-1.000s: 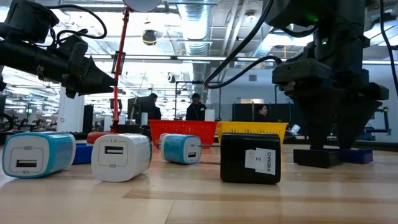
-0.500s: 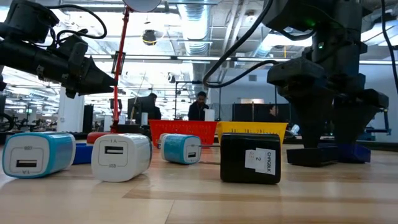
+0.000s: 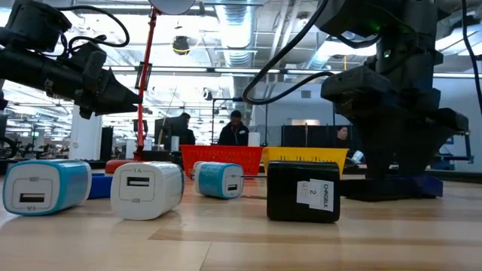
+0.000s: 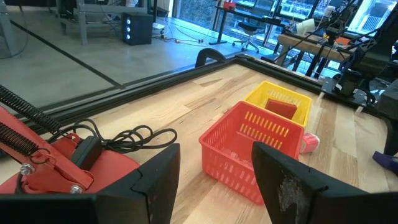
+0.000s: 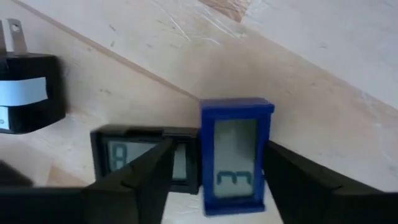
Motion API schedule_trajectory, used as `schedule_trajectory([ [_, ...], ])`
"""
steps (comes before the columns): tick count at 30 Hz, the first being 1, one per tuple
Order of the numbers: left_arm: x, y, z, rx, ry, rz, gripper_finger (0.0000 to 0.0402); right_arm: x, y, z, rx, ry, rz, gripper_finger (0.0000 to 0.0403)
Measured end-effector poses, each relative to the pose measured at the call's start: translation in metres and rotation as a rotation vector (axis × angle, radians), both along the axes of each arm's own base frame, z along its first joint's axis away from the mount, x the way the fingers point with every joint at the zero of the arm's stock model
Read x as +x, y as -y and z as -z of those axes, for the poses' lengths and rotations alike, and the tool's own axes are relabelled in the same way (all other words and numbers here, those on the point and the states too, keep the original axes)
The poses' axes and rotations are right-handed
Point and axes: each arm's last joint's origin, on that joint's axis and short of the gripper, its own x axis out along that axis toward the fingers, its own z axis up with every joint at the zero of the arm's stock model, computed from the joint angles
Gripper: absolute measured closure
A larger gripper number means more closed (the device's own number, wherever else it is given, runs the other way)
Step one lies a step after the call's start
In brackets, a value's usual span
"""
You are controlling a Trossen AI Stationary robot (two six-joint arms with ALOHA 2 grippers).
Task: Pick & Place Office items
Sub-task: Put the right dark blue digital timer into the yellow bin
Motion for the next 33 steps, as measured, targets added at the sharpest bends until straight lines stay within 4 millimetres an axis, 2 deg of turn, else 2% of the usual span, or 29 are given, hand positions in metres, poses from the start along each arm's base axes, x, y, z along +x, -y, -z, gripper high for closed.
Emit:
schedule_trajectory([
  [6, 0.000, 0.000, 0.000, 0.000, 0.000, 0.000, 0.0206, -0.001, 0.000, 0.000, -0.003, -0.007, -0.004, 0.0247],
  [11, 0.000, 0.000, 0.000, 0.000, 0.001, 0.000, 0.0206, 0.001, -0.001, 0.001, 0.008, 0.009, -0.017, 0.0280],
  [24, 0.000, 0.000, 0.000, 0.000, 0.003, 0.000, 0.0206, 0.006, 0.005, -0.003, 0.013, 0.014, 0.032, 0.0271],
  [33, 0.000, 0.000, 0.000, 0.001, 0.004, 0.000, 0.0206, 0.008, 0.012, -0.005, -0.017, 0.024, 0.001, 0.0239],
])
